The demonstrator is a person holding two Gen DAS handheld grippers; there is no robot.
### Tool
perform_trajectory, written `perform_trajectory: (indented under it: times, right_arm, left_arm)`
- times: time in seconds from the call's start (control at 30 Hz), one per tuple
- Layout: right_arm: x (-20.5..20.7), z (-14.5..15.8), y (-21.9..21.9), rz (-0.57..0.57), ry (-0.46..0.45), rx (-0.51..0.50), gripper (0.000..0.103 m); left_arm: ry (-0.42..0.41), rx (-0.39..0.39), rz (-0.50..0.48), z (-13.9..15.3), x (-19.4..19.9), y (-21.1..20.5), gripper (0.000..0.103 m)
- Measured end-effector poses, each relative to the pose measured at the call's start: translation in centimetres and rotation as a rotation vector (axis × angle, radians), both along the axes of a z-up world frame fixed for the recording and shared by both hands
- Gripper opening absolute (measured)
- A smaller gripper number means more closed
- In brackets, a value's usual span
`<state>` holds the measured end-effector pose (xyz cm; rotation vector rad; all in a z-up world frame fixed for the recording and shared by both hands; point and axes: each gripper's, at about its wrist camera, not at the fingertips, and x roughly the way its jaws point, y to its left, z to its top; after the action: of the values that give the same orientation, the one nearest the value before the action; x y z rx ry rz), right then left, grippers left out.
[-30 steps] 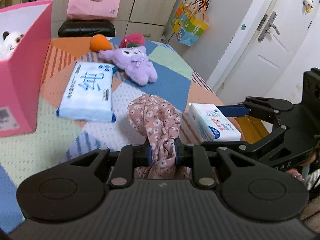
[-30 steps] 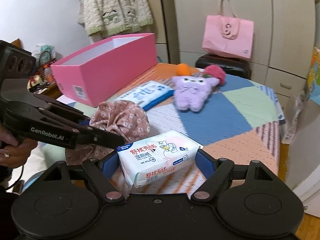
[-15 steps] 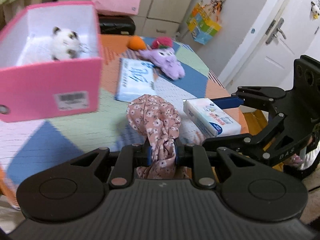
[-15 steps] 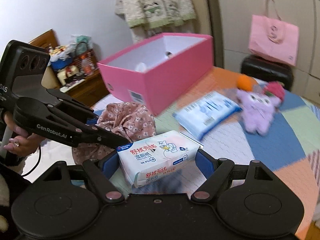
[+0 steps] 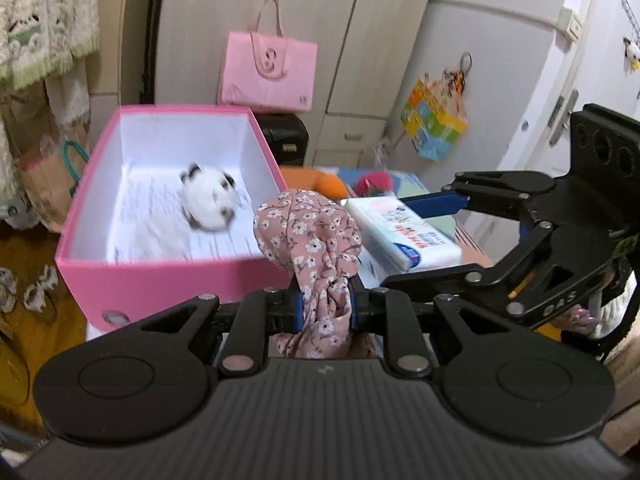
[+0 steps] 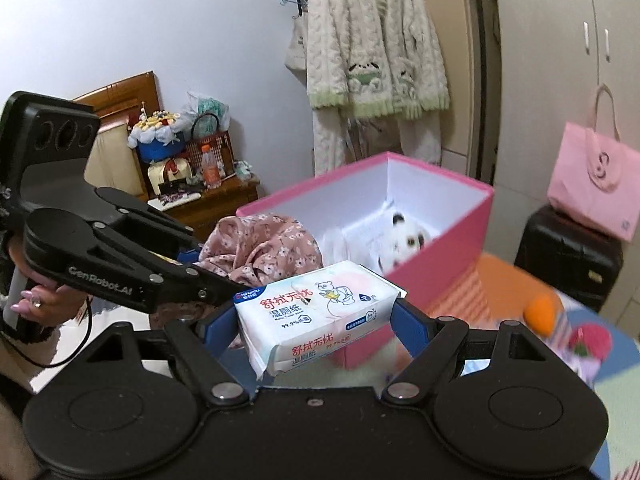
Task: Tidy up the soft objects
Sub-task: 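Carry the floral cloth and wipe pack together over the pink box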
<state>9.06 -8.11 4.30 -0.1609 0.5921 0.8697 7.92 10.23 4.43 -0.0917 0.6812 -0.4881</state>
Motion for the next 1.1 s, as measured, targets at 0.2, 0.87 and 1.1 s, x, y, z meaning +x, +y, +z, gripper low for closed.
perform_trajectory:
  times: [0.2,0.87,1.1]
  right_arm:
    - [3.2,0.9,1.6,0.007,-0.01,0.026,0.085]
    - [16.1,-1.0,10.1,0.078,-0.094,-0.159,0.085]
    - [19.1,-3.2,12.0,0.156,-0.093,-0.25,0.085]
  left_arm:
    - [-0.086,0.026,-0.001,1.5,2.0,0.6,0.019]
    - [0.048,0.048,0.158,-2.0,17.3,6.2,0.018]
    - [0.068,0.142,0.162,-3.1,19.4,6.6,0.018]
